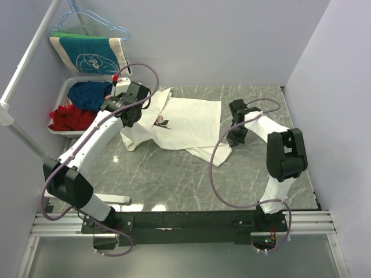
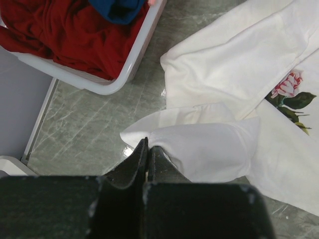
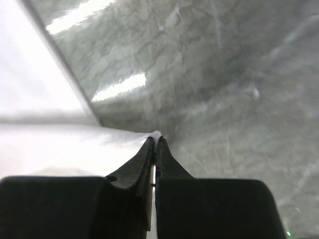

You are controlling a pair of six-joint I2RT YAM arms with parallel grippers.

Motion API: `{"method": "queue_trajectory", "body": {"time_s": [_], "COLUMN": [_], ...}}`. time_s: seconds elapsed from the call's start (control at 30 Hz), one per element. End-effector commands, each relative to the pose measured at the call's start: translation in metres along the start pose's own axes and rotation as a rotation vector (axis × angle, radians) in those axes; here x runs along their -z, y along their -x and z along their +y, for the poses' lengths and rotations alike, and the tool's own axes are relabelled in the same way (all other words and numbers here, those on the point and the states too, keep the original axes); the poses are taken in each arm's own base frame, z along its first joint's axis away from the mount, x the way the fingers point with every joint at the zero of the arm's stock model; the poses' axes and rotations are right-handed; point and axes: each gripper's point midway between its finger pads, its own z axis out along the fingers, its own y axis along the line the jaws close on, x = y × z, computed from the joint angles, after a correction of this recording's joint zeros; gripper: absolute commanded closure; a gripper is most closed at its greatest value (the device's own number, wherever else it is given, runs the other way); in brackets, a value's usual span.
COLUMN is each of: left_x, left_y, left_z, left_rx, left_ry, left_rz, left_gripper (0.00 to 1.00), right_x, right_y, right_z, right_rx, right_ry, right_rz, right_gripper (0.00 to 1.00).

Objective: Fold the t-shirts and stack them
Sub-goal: Flatten the tshirt out

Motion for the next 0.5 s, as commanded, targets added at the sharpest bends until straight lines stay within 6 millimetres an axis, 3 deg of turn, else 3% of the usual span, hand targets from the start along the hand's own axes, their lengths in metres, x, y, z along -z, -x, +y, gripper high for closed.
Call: {"method": "queue_trajectory", "body": {"time_s": [0.0, 0.13, 0.23, 0.3, 0.33, 0.47], "left_x": [0.027, 0.044, 0.060, 0.076, 0.080, 0.115], "left_y": [0.045, 0.073, 0.102, 0.126, 0.135, 0.177], "left_z": [0.009, 0.011, 0.012, 0.017, 0.018, 0.033], "left_rx": [0.086, 0.129, 0.166, 0.200, 0.215, 0.274], "left_ry": [-0.047, -0.081, -0.120, -0.151, -0.158, -0.215], "left_rz": [-0.098, -0.151, -0.207, -0.259, -0.280, -0.415], "left_gripper": [0.99, 0.99, 0.99, 0.99, 0.99, 0.99], "right_x": [0.088, 0.154, 0.225, 0.262, 0.292, 0.374], "right_y": [0.044, 0.074, 0.109, 0.123, 0.133, 0.139], "right_z": [0.002, -0.001, -0.001, -0.008, -0.007, -0.016], "right_rx": [-0.004, -0.021, -0.046, -0.056, -0.063, -0.045], "right_ry": [0.062, 0.107, 0.186, 0.217, 0.260, 0.357], "right_rz": [-0.221, -0.367, -0.540, -0.632, -0.703, -0.919], "right_gripper": [1.00, 1.00, 1.00, 1.00, 1.00, 1.00]}}
